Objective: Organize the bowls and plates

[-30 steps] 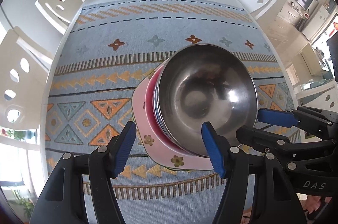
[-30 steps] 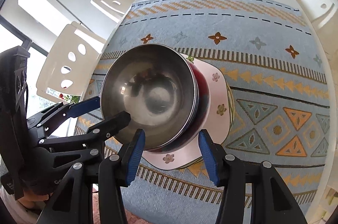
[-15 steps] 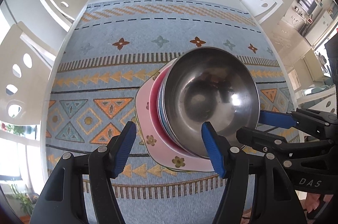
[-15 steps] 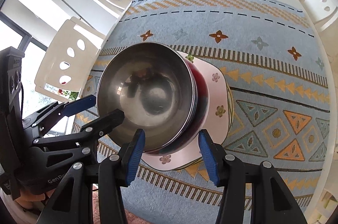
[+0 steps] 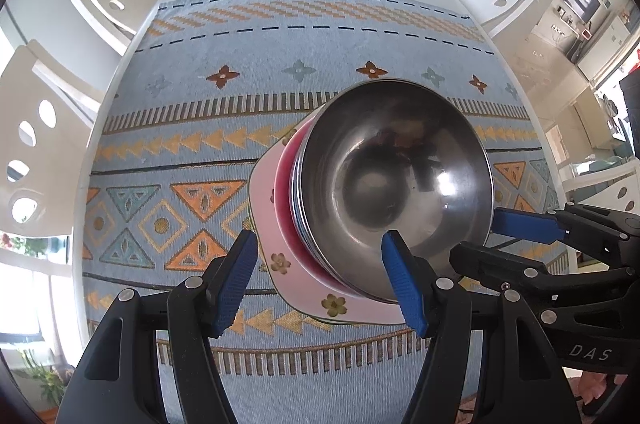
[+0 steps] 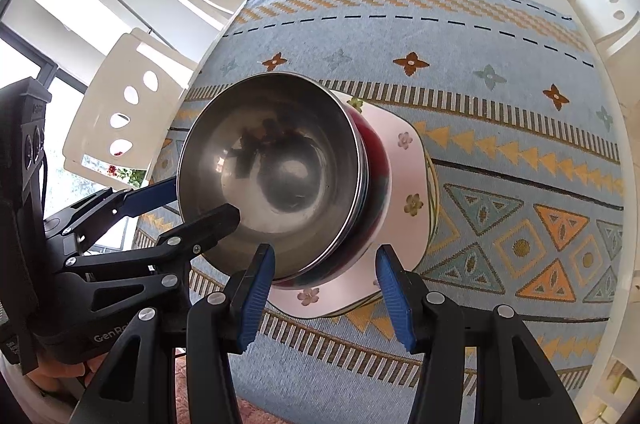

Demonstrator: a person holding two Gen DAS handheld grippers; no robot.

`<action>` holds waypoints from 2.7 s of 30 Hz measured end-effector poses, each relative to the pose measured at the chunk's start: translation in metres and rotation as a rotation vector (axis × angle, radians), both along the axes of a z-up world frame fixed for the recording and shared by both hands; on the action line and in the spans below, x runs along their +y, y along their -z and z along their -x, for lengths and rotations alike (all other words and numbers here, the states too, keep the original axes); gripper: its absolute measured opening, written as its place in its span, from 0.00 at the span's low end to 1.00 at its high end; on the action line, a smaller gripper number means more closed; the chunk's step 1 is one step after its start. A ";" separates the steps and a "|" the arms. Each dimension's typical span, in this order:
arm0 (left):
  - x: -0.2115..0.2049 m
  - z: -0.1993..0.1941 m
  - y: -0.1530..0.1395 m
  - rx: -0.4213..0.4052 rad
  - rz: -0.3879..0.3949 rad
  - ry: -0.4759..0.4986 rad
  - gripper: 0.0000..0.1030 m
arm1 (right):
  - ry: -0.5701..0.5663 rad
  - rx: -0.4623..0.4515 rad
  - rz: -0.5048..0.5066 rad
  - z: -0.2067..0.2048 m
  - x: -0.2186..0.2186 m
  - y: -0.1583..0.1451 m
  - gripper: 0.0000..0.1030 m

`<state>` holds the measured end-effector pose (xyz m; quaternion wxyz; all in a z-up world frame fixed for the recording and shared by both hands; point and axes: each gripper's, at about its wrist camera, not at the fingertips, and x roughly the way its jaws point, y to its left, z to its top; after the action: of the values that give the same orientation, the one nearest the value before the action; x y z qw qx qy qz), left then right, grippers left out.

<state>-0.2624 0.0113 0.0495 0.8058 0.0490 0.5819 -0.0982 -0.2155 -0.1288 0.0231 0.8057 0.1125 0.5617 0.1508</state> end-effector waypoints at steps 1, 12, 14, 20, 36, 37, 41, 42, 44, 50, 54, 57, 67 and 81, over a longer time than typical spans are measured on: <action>0.000 0.000 0.000 0.000 0.000 0.001 0.61 | 0.003 0.000 -0.001 0.001 0.000 0.000 0.49; 0.001 -0.003 0.000 0.000 -0.012 0.005 0.61 | 0.001 0.010 0.000 -0.002 0.001 0.001 0.49; 0.002 -0.003 0.000 0.000 -0.012 0.006 0.61 | -0.005 0.011 0.003 -0.004 0.002 0.001 0.49; 0.003 -0.003 0.001 0.004 -0.008 0.005 0.61 | -0.010 0.016 0.004 -0.004 0.003 0.002 0.49; 0.004 -0.002 0.000 -0.003 -0.008 0.002 0.64 | -0.013 0.023 -0.002 -0.004 0.003 0.003 0.49; 0.004 -0.003 0.000 -0.002 -0.007 0.000 0.64 | -0.014 0.025 -0.002 -0.005 0.003 0.004 0.49; 0.004 -0.003 0.000 -0.005 -0.009 -0.002 0.64 | -0.024 0.027 0.001 -0.007 0.003 0.005 0.49; 0.004 -0.004 0.000 -0.005 -0.011 -0.001 0.64 | -0.024 0.028 -0.001 -0.007 0.003 0.005 0.49; 0.004 -0.005 0.000 -0.004 -0.012 -0.002 0.64 | -0.023 0.031 -0.002 -0.008 0.003 0.006 0.49; 0.004 -0.007 0.001 0.002 -0.008 -0.007 0.64 | -0.026 0.031 0.001 -0.009 0.003 0.005 0.49; 0.005 -0.008 0.001 0.002 -0.009 -0.013 0.64 | -0.032 0.031 0.004 -0.009 0.004 0.005 0.49; 0.004 -0.008 0.001 0.004 -0.009 -0.014 0.64 | -0.033 0.033 0.003 -0.010 0.003 0.006 0.49; 0.002 -0.009 0.003 0.008 -0.012 -0.015 0.64 | -0.034 0.041 0.001 -0.013 0.002 0.008 0.49; 0.004 -0.015 0.010 0.032 -0.006 -0.017 0.64 | -0.044 0.060 0.003 -0.020 0.000 0.014 0.49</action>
<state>-0.2475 0.0154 0.0392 0.7969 0.0449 0.5956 -0.0905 -0.1952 -0.1291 0.0092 0.7851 0.1034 0.5881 0.1644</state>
